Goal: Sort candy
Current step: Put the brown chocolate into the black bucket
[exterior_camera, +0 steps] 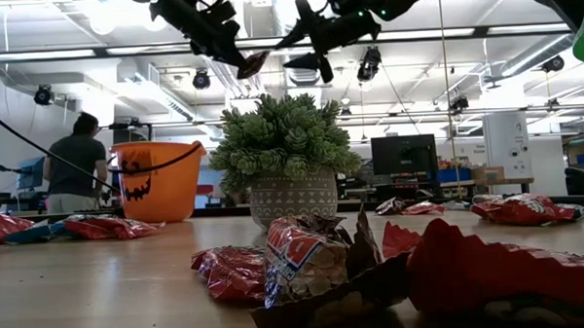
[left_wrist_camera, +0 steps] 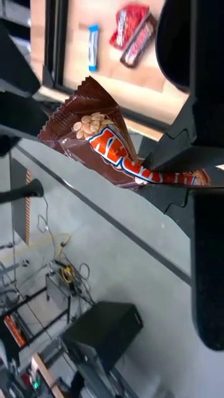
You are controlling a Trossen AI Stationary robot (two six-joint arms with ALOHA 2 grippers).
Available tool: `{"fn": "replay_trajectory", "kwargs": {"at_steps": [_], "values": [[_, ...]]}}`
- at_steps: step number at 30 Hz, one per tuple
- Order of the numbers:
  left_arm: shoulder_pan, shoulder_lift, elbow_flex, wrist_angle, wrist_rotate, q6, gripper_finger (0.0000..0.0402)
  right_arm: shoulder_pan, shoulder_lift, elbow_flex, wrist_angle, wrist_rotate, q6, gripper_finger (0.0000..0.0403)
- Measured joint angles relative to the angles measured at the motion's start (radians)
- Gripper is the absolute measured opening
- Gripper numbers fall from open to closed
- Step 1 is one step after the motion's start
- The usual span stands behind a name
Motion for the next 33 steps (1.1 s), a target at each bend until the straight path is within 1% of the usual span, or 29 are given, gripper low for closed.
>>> {"fn": "replay_trajectory", "kwargs": {"at_steps": [3, 6, 11, 15, 20, 24, 26, 29, 33], "values": [[-0.007, 0.0, 0.0, 0.0, 0.005, 0.005, 0.0001, 0.016, 0.0, 0.0, 0.017, 0.001, 0.036, 0.0215], [-0.012, 0.0, 0.0, 0.0, 0.028, 0.022, 0.0001, 0.027, 0.0, 0.0, 0.029, 0.014, 0.037, 0.0215], [-0.025, 0.0, 0.0, 0.014, 0.031, 0.026, 0.0001, 0.034, 0.0, 0.0, 0.033, 0.046, 0.049, 0.0215], [-0.029, 0.0, 0.0, 0.025, 0.053, 0.026, 0.0001, 0.042, 0.0, 0.0, 0.034, 0.063, 0.055, 0.0215], [-0.033, 0.0, 0.0, 0.046, 0.062, 0.027, 0.0001, 0.054, 0.0, 0.0, 0.039, 0.065, 0.055, 0.0215], [-0.034, 0.0, 0.0, 0.051, 0.104, 0.027, 0.0001, 0.063, 0.0, 0.0, 0.056, 0.066, 0.055, 0.0215], [-0.037, 0.0, 0.0, 0.052, 0.106, 0.027, 0.0001, 0.065, 0.0, 0.0, 0.065, 0.067, 0.055, 0.0214], [-0.038, 0.0, 0.0, 0.054, 0.107, 0.027, 0.0001, 0.066, 0.0, 0.0, 0.064, 0.072, 0.062, 0.0204], [-0.037, 0.0, 0.0, 0.069, 0.105, 0.027, 0.0001, 0.067, 0.0, -0.002, 0.064, 0.072, 0.081, 0.0164]]}}
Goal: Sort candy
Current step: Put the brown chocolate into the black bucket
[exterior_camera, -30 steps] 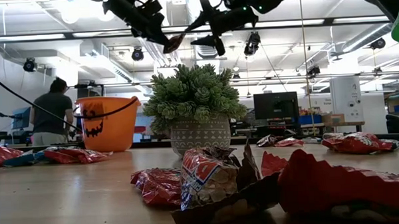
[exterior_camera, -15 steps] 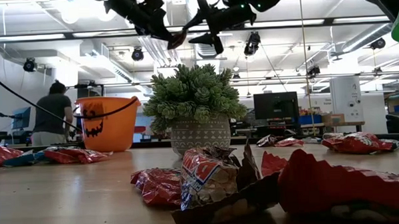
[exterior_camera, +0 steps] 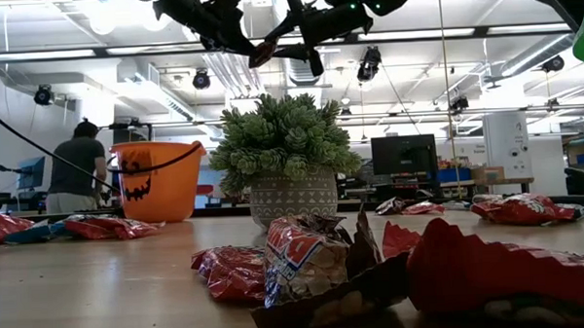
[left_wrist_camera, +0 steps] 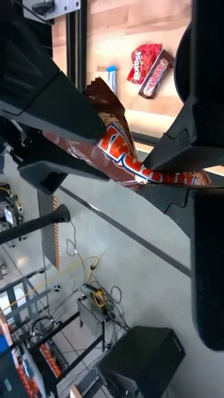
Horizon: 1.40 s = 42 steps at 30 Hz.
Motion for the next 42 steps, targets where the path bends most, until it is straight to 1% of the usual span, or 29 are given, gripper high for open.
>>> {"fn": "replay_trajectory", "kwargs": {"at_steps": [6, 9, 11, 18, 20, 22, 29, 33, 37, 42], "values": [[0.0, 0.0, 0.0, 0.021, -0.001, 0.0, 0.0001, 0.004, 0.0, -0.001, 0.001, -0.008, 0.018, 0.0076], [0.0, 0.0, 0.0, 0.023, -0.001, 0.0, 0.0001, 0.004, 0.0, -0.001, 0.001, -0.008, 0.014, 0.0043], [0.0, 0.0, 0.0, 0.022, -0.002, 0.0, 0.0001, 0.004, 0.0, -0.001, 0.001, -0.008, 0.009, 0.0032], [0.0, 0.0, 0.0, 0.021, -0.002, 0.0, 0.0003, 0.004, 0.0, -0.001, 0.0, -0.009, 0.007, 0.0026], [0.0, 0.0, 0.0, 0.016, -0.002, 0.0, 0.0011, 0.004, 0.0, -0.001, -0.001, -0.009, 0.007, 0.0025], [0.0, -0.002, 0.0, 0.005, -0.002, 0.0, 0.0027, 0.004, 0.0, -0.002, -0.004, -0.011, 0.007, 0.0024], [0.0, -0.013, 0.008, -0.03, -0.009, -0.004, 0.0103, 0.004, -0.002, -0.002, -0.037, -0.013, -0.009, 0.0024], [-0.001, -0.011, 0.041, -0.066, -0.034, -0.003, 0.0124, 0.004, -0.014, -0.002, -0.097, -0.009, -0.036, 0.0023], [0.0, -0.013, 0.08, -0.11, -0.087, -0.001, 0.0127, 0.003, -0.021, 0.001, -0.212, -0.008, -0.072, 0.0023], [0.0, -0.011, 0.105, -0.147, -0.088, 0.007, 0.0127, 0.004, -0.034, 0.007, -0.36, -0.009, -0.116, 0.0023]]}}
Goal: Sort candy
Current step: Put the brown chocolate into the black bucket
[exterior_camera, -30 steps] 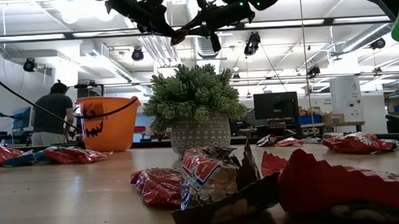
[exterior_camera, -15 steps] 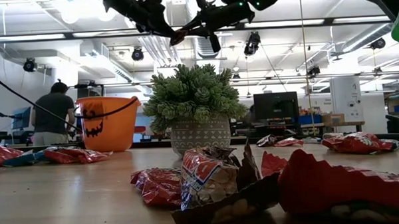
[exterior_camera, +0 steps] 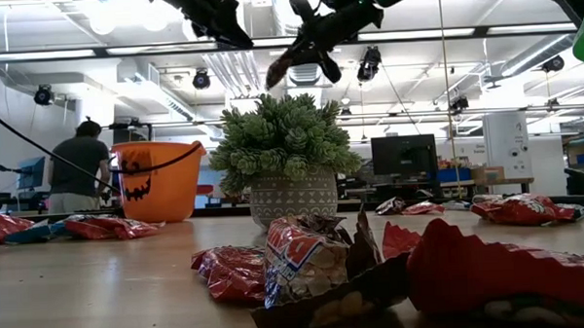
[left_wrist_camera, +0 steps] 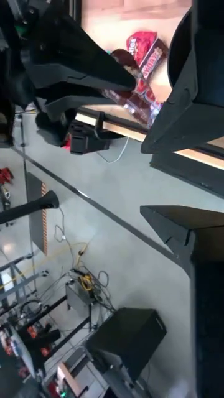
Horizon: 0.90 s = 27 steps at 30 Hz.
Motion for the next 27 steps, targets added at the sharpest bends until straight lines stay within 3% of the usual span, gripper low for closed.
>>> {"fn": "replay_trajectory", "kwargs": {"at_steps": [5, 13, 20, 27], "values": [[0.001, 0.005, 0.0, -0.048, -0.001, 0.019, 0.0127, 0.012, 0.0, -0.005, -0.189, 0.004, -0.055, 0.0023], [0.001, 0.016, 0.0, -0.074, -0.001, 0.019, 0.0127, 0.045, 0.0, -0.01, -0.351, 0.001, -0.105, 0.0023], [0.001, 0.026, -0.001, -0.079, -0.002, 0.019, 0.0127, 0.07, 0.0, -0.077, -0.374, 0.002, -0.145, 0.0023], [0.0, 0.027, 0.011, -0.076, -0.155, -0.023, 0.0127, 0.084, 0.0, -0.143, -0.375, 0.002, -0.162, 0.0023]]}}
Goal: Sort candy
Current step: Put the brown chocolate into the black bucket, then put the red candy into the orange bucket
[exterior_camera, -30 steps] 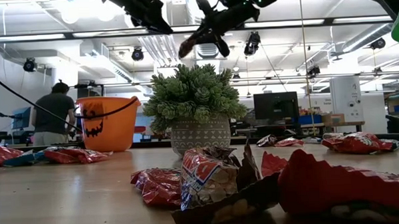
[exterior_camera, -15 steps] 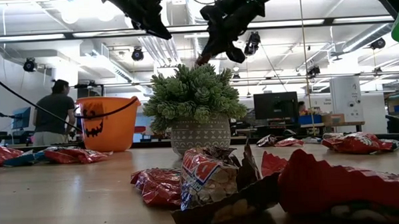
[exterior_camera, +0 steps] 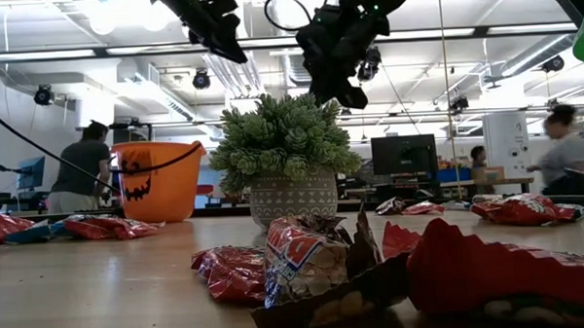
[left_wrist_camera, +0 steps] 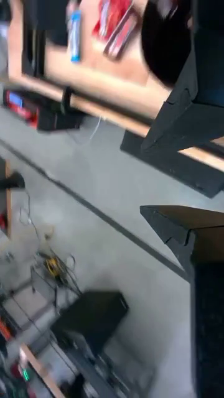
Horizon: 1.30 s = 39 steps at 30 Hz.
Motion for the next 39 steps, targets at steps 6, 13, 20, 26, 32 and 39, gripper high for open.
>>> {"fn": "replay_trajectory", "kwargs": {"at_steps": [6, 13, 20, 26, 32, 39], "values": [[0.001, 0.0, 0.032, -0.027, -0.02, -0.002, 0.0127, 0.008, 0.0, -0.003, 0.044, 0.003, -0.032, 0.0044], [0.001, -0.002, 0.091, -0.157, 0.03, 0.062, 0.0127, 0.013, 0.0, 0.003, 0.071, 0.002, -0.055, 0.0095], [0.001, -0.003, 0.1, -0.25, 0.032, 0.085, 0.0127, 0.013, -0.005, 0.003, 0.071, 0.002, -0.044, 0.0137], [0.001, -0.013, 0.1, -0.361, 0.028, 0.14, 0.0127, 0.012, -0.035, 0.003, 0.026, -0.009, -0.02, 0.015], [0.001, -0.029, 0.1, -0.461, 0.028, 0.148, 0.0127, 0.013, -0.109, 0.003, -0.128, 0.0, -0.045, 0.015], [0.001, -0.039, 0.1, -0.624, 0.061, 0.147, 0.0127, 0.03, -0.177, 0.003, -0.233, 0.122, -0.029, 0.0151]]}}
